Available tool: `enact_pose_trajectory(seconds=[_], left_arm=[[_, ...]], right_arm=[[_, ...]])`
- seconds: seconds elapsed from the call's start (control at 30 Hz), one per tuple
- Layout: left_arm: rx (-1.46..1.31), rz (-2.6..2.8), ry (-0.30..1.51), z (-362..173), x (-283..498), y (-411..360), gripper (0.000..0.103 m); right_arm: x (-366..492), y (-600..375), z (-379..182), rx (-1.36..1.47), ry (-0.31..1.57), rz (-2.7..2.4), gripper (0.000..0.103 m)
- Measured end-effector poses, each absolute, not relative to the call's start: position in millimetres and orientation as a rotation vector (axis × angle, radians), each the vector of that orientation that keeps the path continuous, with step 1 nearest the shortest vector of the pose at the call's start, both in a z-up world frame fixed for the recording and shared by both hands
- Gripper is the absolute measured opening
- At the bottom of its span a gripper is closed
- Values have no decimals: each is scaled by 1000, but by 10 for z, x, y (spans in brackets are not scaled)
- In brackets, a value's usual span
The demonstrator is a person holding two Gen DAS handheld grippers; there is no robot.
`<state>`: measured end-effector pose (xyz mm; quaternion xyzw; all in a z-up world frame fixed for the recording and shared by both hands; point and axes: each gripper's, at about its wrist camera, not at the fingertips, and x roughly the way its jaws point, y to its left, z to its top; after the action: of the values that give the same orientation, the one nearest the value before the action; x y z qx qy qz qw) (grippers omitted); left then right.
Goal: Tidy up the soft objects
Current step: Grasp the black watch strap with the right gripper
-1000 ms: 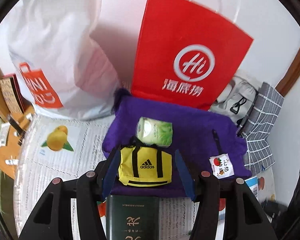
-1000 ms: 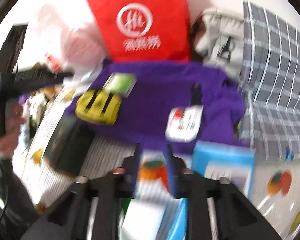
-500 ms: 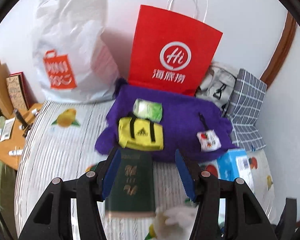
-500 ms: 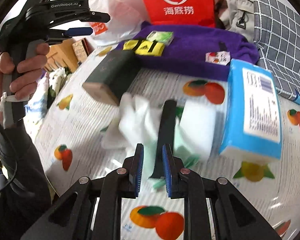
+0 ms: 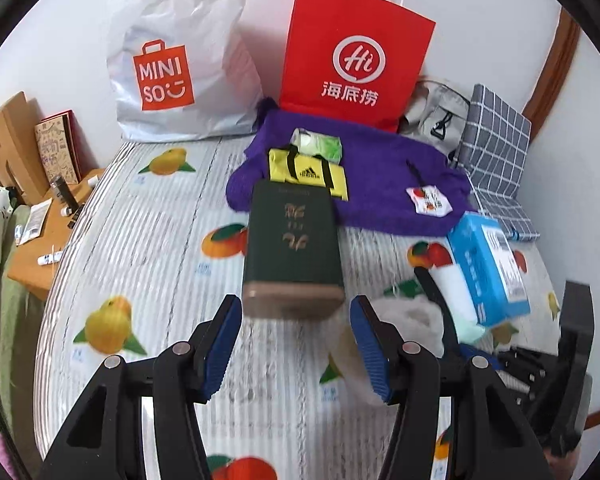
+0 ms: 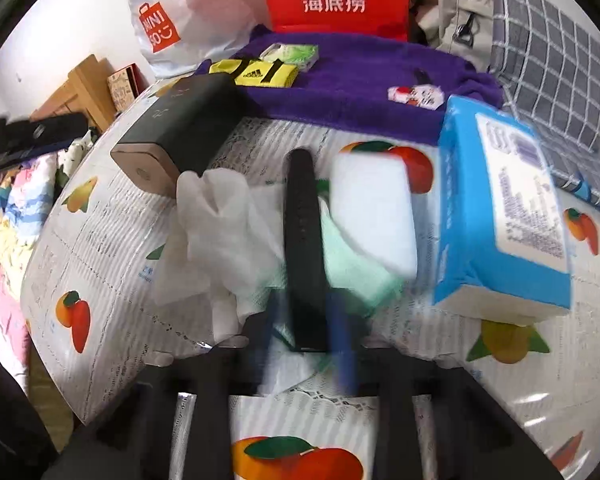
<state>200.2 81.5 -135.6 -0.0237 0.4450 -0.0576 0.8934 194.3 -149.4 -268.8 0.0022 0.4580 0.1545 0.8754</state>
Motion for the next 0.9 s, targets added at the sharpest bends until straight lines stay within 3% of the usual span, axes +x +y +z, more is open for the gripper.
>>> enact_pose_trajectory(seconds=[0.6,0.9], left_arm=[[-87,-178,986,-1616,1664,343,54],[-20,-252,989,-1830,1834,-209,54]], right_arm=[[996,-2159,-2415,110,779,373,20],[836,-2591,-2762,115,809,284,20]])
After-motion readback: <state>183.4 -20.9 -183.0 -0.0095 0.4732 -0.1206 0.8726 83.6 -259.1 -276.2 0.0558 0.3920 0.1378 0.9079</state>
